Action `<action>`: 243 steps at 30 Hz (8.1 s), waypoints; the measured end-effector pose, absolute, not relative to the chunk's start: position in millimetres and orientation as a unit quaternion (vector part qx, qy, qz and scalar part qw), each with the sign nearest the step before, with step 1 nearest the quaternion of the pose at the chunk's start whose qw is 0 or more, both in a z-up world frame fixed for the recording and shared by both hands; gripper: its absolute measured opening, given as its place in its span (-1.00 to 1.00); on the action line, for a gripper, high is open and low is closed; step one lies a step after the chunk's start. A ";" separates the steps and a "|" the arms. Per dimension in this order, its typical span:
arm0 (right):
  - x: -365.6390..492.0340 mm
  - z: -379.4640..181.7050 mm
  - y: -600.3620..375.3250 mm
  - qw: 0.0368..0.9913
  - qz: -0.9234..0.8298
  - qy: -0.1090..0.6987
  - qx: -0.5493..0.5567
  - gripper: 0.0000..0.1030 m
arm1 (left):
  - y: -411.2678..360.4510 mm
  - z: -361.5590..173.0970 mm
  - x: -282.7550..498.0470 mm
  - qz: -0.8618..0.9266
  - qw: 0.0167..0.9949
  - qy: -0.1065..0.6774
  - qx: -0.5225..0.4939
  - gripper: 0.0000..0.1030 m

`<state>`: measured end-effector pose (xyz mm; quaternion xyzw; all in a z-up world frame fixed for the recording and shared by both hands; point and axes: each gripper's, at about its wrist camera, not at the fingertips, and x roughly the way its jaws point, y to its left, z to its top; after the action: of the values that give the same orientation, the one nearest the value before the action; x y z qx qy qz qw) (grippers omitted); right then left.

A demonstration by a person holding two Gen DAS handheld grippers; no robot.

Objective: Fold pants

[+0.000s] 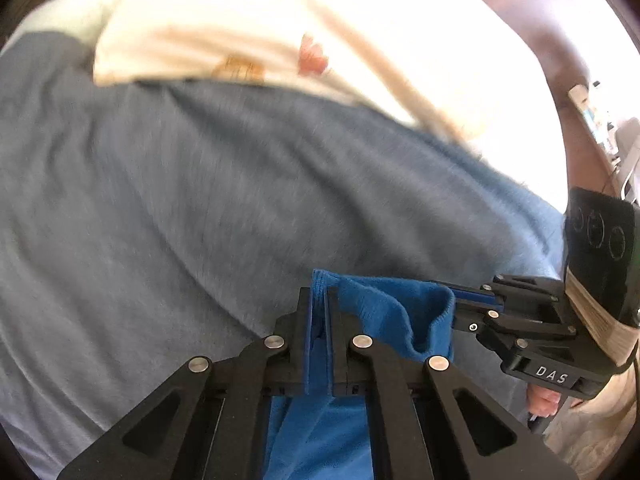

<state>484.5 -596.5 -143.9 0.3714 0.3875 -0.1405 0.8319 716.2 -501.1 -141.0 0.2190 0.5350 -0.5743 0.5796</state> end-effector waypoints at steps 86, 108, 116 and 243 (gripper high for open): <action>463.7 -73.3 -492.3 0.858 -0.215 0.404 0.232 0.02 | -340.3 -106.9 666.1 -0.506 0.641 0.536 0.217 -0.18; 489.2 -113.0 -393.9 0.845 -0.142 0.468 0.215 0.02 | -256.1 -155.2 671.9 -0.476 0.630 0.583 0.191 -0.47; 498.1 -117.9 -383.0 0.843 -0.133 0.477 0.209 0.02 | -254.0 -168.0 674.0 -0.482 0.622 0.590 0.179 -0.65; 502.1 -112.4 -216.0 0.853 -0.088 0.492 0.148 0.02 | -51.3 -118.4 651.5 -0.330 0.732 0.585 0.114 -0.24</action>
<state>502.1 -216.0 -112.4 0.1481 0.4921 -0.0880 0.8533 651.5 -51.3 -118.4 0.1139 0.5847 -0.3303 0.7321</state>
